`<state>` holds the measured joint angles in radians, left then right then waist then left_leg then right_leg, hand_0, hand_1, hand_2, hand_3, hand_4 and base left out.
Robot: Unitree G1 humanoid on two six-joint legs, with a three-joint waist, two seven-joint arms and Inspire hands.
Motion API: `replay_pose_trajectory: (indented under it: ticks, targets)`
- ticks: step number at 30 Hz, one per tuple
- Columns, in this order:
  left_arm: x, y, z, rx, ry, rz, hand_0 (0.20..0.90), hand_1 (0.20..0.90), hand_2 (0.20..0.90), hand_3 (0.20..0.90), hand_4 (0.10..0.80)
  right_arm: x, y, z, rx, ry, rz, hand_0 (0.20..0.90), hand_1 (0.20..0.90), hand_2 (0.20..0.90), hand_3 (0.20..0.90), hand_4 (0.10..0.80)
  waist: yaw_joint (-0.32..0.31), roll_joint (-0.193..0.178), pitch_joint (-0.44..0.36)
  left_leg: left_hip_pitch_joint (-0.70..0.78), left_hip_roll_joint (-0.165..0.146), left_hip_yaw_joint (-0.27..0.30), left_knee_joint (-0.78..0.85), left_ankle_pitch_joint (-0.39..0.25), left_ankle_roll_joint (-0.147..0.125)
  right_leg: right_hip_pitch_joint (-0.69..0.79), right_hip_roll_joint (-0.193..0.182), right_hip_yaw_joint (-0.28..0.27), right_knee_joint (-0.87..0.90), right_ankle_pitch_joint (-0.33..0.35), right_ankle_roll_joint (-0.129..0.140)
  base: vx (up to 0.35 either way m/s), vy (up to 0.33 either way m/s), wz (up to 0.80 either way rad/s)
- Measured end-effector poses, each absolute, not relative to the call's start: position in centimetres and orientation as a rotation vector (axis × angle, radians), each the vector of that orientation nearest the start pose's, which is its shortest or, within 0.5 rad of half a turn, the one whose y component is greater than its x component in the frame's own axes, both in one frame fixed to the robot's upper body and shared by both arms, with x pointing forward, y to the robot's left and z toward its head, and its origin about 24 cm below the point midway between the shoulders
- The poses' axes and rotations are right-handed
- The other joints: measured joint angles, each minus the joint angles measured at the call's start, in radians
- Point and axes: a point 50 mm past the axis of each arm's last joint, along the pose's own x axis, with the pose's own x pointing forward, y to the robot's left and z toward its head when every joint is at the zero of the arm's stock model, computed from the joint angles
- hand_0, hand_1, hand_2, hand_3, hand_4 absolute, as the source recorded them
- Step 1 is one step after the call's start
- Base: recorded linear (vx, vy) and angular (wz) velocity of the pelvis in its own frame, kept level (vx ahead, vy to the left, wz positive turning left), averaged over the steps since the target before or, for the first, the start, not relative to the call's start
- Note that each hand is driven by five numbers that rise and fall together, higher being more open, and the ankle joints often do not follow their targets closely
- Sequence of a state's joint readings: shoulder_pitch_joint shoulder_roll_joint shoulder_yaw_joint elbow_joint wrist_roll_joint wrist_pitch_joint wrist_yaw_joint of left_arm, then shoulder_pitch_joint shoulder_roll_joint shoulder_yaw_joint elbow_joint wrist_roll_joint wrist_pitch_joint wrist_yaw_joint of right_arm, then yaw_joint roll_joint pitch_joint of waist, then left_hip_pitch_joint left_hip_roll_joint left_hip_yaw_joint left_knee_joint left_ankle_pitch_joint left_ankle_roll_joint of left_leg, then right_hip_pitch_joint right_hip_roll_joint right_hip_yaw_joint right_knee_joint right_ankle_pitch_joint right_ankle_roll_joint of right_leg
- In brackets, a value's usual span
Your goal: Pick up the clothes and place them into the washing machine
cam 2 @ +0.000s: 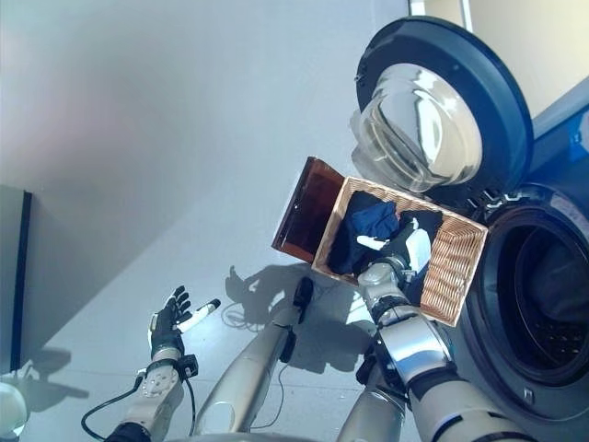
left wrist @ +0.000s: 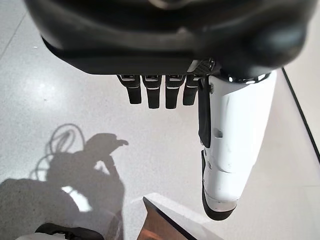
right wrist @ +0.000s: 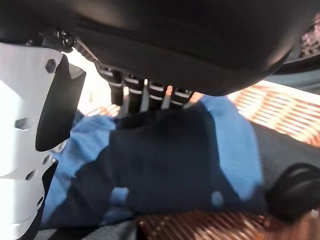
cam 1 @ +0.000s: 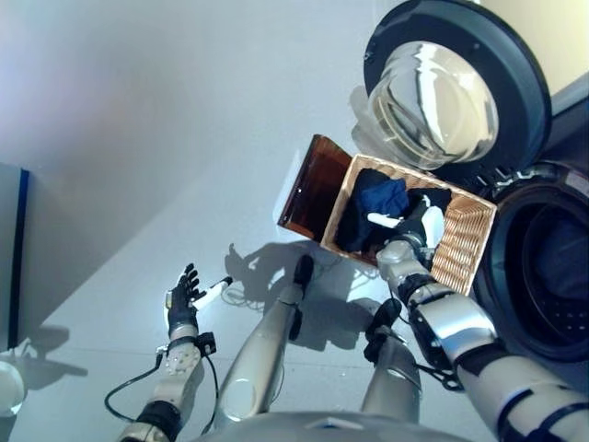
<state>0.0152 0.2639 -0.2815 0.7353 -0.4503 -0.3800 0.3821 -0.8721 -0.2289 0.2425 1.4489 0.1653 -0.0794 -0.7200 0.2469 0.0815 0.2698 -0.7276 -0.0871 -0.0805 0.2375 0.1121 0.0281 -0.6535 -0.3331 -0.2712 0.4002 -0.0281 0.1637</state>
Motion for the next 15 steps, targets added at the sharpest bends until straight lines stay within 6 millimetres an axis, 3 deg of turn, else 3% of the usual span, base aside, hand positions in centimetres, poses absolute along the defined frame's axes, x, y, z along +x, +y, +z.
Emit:
replay_pose_trajectory:
  ticks: [1,2,10,15]
  targets:
    - [19.1,21.3,-8.4,0.012,0.420,0.391,0.900,0.900,0.900,0.900,0.800,35.5,-21.5,2.8,-0.484,0.364,-0.676,0.755,0.755,0.755,0.755,0.696,0.006,0.001,0.001,-0.008,0.000,0.000,0.001,0.000,0.000,-0.010,-0.001,0.000,0.004,-0.001,0.000,0.000,0.000,0.00]
    - [19.1,21.3,-8.5,0.018,0.421,0.387,0.900,0.900,0.900,0.900,0.800,35.7,-21.6,3.2,-0.487,0.361,-0.681,0.200,0.200,0.200,0.200,0.300,0.011,0.001,0.002,-0.016,0.000,0.000,0.003,0.000,-0.001,-0.021,-0.002,0.000,0.013,-0.006,-0.003,-0.004,0.025,0.05]
    - [19.7,21.0,-8.4,0.028,0.418,0.368,0.900,0.900,0.900,0.900,0.800,36.3,-21.3,4.2,-0.503,0.338,-0.684,0.200,0.200,0.200,0.200,0.300,0.015,0.000,0.012,-0.031,0.002,-0.006,0.005,0.002,-0.003,-0.036,-0.003,-0.002,0.033,-0.020,-0.004,0.009,0.012,0.05]
    - [19.8,21.1,-8.2,0.027,0.409,0.368,0.900,0.900,0.900,0.900,0.800,36.1,-22.7,4.4,-0.526,0.350,-0.724,0.200,0.200,0.200,0.200,0.300,0.020,0.010,0.024,-0.009,0.002,-0.003,0.001,0.003,-0.002,-0.018,-0.007,-0.001,0.031,-0.020,-0.004,0.000,0.000,0.00]
